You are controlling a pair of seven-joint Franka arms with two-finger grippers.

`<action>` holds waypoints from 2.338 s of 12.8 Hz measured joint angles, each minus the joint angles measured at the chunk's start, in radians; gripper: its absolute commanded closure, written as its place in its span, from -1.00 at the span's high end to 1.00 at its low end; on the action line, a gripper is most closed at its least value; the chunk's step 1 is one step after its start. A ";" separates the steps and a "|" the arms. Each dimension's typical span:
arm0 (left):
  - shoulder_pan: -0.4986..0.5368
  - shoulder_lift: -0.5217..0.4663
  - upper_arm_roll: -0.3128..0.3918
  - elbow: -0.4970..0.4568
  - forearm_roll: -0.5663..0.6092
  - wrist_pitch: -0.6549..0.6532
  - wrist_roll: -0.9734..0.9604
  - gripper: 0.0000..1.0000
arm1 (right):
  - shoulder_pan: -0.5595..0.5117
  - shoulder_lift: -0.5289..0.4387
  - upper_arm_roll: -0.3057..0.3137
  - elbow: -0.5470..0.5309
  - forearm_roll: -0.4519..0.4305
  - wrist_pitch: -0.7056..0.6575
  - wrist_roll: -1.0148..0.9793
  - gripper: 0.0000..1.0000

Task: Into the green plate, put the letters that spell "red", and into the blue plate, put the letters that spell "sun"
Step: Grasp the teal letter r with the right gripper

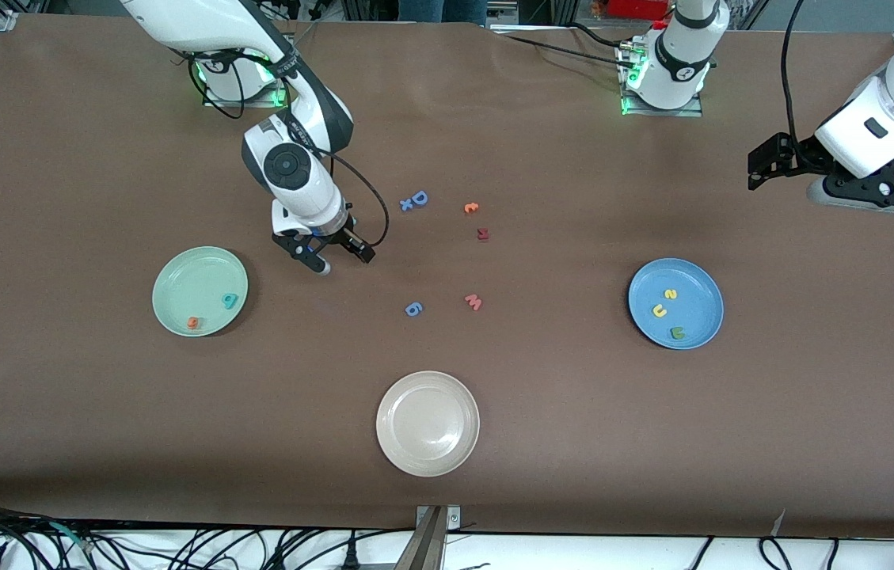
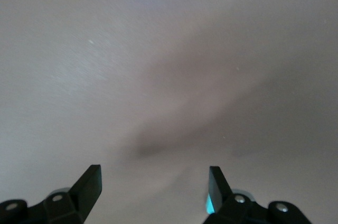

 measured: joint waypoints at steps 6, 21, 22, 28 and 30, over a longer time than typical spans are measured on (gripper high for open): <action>0.000 0.000 0.000 0.000 0.000 -0.008 0.000 1.00 | 0.000 -0.021 0.036 -0.094 0.000 0.042 0.003 0.68; 0.000 0.000 0.000 0.000 0.000 -0.039 0.000 1.00 | -0.005 -0.040 0.056 -0.180 -0.001 0.124 -0.009 0.08; 0.000 0.000 0.000 0.000 0.000 -0.039 0.000 1.00 | -0.005 -0.040 0.056 -0.181 -0.002 0.124 -0.013 0.06; 0.000 0.000 0.000 0.000 0.000 -0.039 0.000 1.00 | -0.014 -0.034 0.054 -0.186 -0.003 0.132 -0.040 -0.29; 0.000 0.000 0.000 0.000 0.000 -0.039 0.000 1.00 | -0.017 -0.035 0.055 -0.186 -0.003 0.132 -0.047 -0.50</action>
